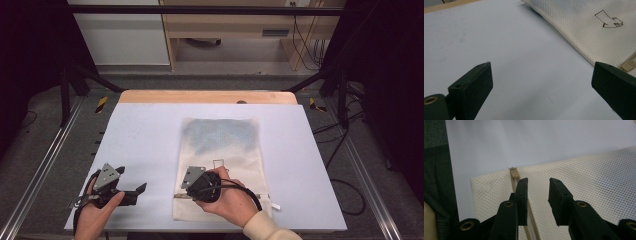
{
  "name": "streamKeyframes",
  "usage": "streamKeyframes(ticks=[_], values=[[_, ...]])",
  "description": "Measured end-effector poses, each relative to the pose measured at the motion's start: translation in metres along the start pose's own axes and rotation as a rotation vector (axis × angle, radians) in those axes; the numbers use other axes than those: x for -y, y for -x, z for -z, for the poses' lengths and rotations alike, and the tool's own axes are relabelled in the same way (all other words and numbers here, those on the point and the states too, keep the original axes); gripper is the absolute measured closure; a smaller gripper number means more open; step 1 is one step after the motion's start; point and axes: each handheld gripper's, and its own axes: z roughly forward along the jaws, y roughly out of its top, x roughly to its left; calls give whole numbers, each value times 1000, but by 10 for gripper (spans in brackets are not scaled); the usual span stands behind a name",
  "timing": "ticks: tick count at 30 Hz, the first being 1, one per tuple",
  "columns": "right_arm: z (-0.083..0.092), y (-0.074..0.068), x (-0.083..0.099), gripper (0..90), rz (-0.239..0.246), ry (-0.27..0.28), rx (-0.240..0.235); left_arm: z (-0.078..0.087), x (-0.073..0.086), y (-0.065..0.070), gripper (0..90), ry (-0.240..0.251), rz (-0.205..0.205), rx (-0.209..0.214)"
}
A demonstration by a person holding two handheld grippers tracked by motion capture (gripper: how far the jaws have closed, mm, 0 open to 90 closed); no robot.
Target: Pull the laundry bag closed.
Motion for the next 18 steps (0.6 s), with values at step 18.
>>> streamKeyframes(ticks=[18], values=[[-51,-12,-15,661,68,-92,-129,2,1,0,39,-19,14,-2]])
